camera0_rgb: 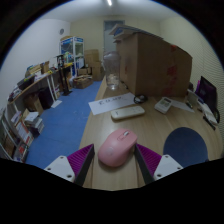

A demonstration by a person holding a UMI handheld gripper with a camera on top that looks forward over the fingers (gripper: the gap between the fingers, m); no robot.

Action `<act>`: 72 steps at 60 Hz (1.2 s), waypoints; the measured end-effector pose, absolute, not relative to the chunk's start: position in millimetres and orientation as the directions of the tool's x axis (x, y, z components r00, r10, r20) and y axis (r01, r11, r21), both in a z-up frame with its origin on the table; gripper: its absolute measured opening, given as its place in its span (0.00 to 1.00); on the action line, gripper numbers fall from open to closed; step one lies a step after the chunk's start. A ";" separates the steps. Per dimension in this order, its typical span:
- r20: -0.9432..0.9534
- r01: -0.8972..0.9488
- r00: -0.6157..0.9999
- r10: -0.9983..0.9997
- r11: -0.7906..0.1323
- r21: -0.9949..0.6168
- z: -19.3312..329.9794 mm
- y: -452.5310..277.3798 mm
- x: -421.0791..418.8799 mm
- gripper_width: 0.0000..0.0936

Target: Arrange mouse

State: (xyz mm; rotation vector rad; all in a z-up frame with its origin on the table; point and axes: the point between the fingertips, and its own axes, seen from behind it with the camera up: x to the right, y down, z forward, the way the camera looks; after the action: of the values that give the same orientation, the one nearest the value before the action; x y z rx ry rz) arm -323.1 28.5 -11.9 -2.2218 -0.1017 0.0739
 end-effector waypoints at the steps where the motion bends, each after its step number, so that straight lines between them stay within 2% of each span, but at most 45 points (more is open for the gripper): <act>1: -0.020 0.042 0.995 0.096 -0.603 -0.797 -12.1 32.6 -324.7 0.90; 8: -0.020 0.027 0.997 0.073 -0.587 -0.809 -12.1 54.3 -329.4 0.86; 9: -0.020 0.023 0.998 0.067 -0.585 -0.811 -11.7 56.0 -329.3 0.88; 13: -0.019 0.010 0.999 0.045 -0.579 -0.816 -11.6 62.7 -325.7 0.58; 14: -0.029 -0.001 0.999 0.039 -0.586 -0.810 -13.0 61.6 -325.9 0.57; 15: -0.034 -0.008 0.999 0.033 -0.584 -0.812 -12.0 62.2 -325.3 0.62; 16: -0.033 -0.010 0.999 0.030 -0.588 -0.809 -12.6 61.8 -324.3 0.52; 18: -0.039 -0.014 0.999 0.029 -0.598 -0.801 -13.1 60.9 -324.5 0.51; 22: -0.044 0.005 0.997 0.063 -0.626 -0.780 -12.4 54.1 -328.6 0.38; 23: -0.042 0.015 0.996 0.075 -0.629 -0.778 -10.6 52.0 -330.3 0.40; 24: -0.038 0.026 0.995 0.088 -0.629 -0.777 -8.0 49.4 -332.0 0.36; 29: 0.012 0.107 0.985 0.172 -0.552 -0.827 40.6 41.6 -335.3 0.35; 35: -0.003 0.061 0.987 0.160 -0.393 -0.917 146.9 43.3 -302.8 0.35; 39: 0.007 0.046 0.993 0.119 -0.328 -0.944 201.1 44.7 -254.2 0.35; 43: 0.020 0.043 0.997 0.079 -0.310 -0.950 217.0 42.4 -204.4 0.34; 48: 0.057 0.070 0.997 0.045 -0.369 -0.927 189.2 39.2 -140.4 0.35; 57: 0.044 0.072 0.997 0.064 -0.564 -0.823 61.1 14.9 -93.2 0.35; 63: 0.028 0.086 0.994 0.103 -0.625 -0.776 5.0 3.1 -86.5 0.35; 66: 0.024 0.088 0.994 0.106 -0.651 -0.754 -14.3 -2.3 -82.9 0.36; 67: 0.017 0.081 0.994 0.107 -0.634 -0.769 -12.7 0.2 -83.3 0.36; 68: 0.011 0.076 0.994 0.108 -0.627 -0.775 -10.8 2.7 -84.6 0.40; 69: 0.002 0.072 0.994 0.111 -0.634 -0.770 -14.9 -0.8 -83.2 0.38; 72: -0.042 0.033 0.994 0.100 -0.651 -0.758 -13.8 -1.0 -85.1 0.43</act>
State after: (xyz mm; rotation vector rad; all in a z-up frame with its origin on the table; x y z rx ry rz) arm -85.1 -1.0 -13.8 -2.2794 -0.0918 0.0999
